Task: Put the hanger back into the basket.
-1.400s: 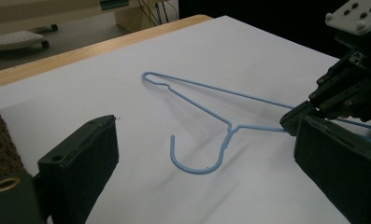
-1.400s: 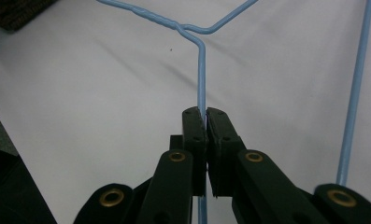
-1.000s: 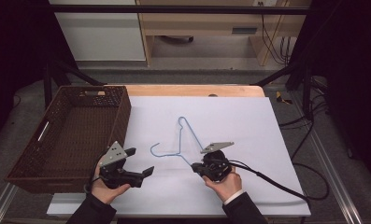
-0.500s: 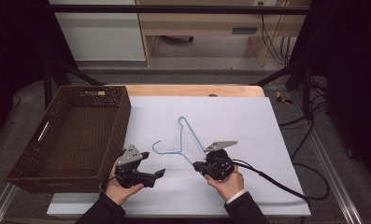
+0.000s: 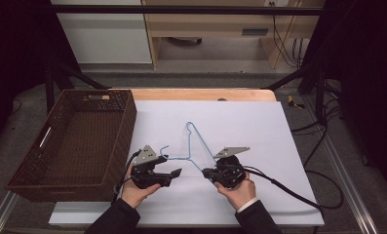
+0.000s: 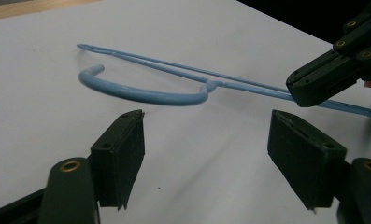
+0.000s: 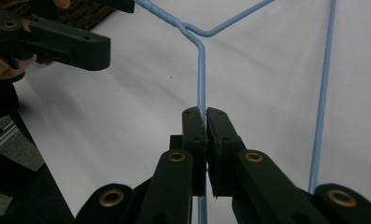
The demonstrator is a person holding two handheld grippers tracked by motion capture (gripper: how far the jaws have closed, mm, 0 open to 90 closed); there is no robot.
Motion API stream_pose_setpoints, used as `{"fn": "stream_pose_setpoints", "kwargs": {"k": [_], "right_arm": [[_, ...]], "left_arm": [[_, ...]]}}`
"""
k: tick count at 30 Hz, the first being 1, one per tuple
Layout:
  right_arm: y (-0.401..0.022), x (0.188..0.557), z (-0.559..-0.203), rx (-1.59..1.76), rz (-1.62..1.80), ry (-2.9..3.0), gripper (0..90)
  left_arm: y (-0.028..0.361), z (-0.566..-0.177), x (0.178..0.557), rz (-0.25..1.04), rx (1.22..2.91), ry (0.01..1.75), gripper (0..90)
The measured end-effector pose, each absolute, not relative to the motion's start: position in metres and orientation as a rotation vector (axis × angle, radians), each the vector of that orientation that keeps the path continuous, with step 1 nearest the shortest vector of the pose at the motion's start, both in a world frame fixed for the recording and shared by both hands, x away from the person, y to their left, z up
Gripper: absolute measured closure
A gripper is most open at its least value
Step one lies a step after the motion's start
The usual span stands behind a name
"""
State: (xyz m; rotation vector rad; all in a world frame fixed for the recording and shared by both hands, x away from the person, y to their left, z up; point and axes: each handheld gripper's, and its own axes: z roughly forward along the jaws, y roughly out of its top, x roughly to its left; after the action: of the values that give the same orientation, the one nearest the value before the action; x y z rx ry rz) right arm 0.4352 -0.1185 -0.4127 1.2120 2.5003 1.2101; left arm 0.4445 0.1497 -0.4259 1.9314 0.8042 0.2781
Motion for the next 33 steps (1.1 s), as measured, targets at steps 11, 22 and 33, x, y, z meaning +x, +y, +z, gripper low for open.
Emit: {"fn": "stream_pose_setpoints", "kwargs": {"k": [11,22,33], "right_arm": [[-0.119,0.435,-0.413,1.214,1.214,2.499,87.6],[-0.12,0.435,-0.413,1.211,1.226,2.498,87.6],[-0.119,0.435,-0.415,1.21,1.219,2.507,87.4]], "left_arm": [[0.139,-0.429,0.456,0.251,1.876,0.792,48.7],[0.135,-0.433,0.46,0.248,1.849,0.774,68.8],[0.134,-0.433,0.462,0.218,1.856,0.771,81.6]]}}
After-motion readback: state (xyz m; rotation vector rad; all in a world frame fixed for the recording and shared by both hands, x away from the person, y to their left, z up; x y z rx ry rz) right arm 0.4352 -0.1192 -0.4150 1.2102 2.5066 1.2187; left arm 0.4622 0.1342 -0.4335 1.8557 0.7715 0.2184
